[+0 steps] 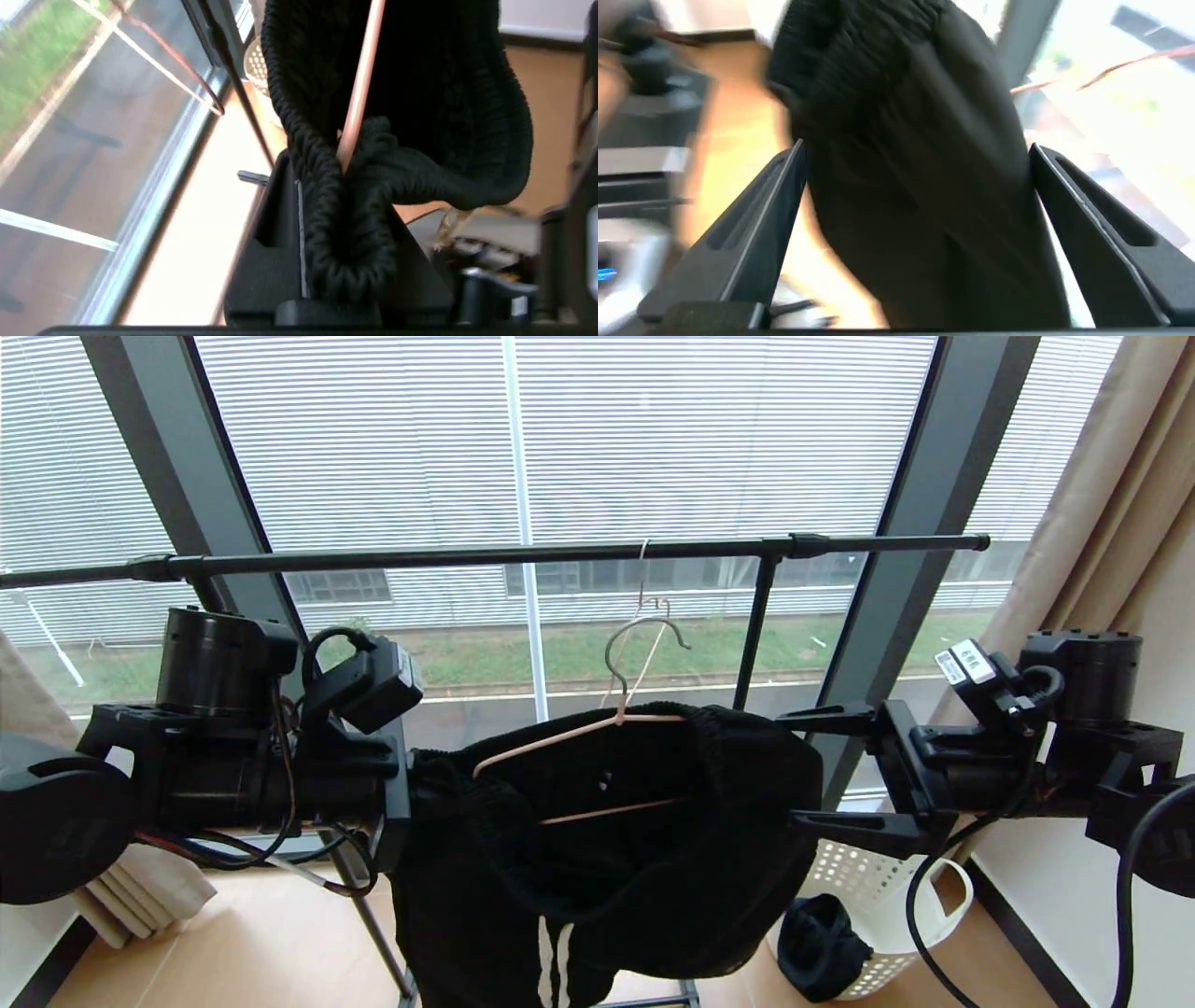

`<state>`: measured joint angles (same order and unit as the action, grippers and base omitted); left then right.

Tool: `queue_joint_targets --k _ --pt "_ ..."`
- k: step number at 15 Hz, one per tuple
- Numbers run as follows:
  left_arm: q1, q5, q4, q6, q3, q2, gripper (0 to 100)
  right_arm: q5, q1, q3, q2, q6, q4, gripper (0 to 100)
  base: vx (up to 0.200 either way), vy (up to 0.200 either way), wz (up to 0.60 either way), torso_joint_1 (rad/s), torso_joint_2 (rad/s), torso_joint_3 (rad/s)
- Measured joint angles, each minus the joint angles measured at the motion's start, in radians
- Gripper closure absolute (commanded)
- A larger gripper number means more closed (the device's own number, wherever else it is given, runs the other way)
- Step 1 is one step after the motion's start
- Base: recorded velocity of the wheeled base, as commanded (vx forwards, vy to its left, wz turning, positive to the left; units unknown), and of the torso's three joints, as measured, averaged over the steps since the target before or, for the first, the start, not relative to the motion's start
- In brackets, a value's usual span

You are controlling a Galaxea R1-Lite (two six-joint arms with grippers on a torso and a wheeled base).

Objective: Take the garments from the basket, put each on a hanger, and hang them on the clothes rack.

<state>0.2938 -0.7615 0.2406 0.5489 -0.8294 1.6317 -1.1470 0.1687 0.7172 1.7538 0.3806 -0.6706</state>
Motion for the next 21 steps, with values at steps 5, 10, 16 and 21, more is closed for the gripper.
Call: queue_joint_targets --k 5,10,16,21 --pt "-0.039 -0.012 0.001 -0.024 0.037 -0.039 100 0.016 -0.011 -0.033 0.042 -0.009 -0.104 0 0.0 0.0 0.0 0.0 0.0 0.0" --pt "-0.068 -0.039 0.003 -0.024 0.067 -0.078 100 0.096 -0.031 0.004 0.093 -0.022 -0.108 0 0.0 0.0 0.0 0.0 0.0 0.0" --pt "-0.084 -0.039 0.003 -0.034 0.087 -0.116 100 0.101 -0.033 0.016 0.136 -0.031 -0.109 0 0.0 0.0 0.0 0.0 0.0 0.0" --pt "-0.085 -0.04 0.003 -0.079 0.103 -0.166 100 0.105 -0.028 0.018 0.185 -0.03 -0.108 0 0.0 0.0 0.0 0.0 0.0 0.0"
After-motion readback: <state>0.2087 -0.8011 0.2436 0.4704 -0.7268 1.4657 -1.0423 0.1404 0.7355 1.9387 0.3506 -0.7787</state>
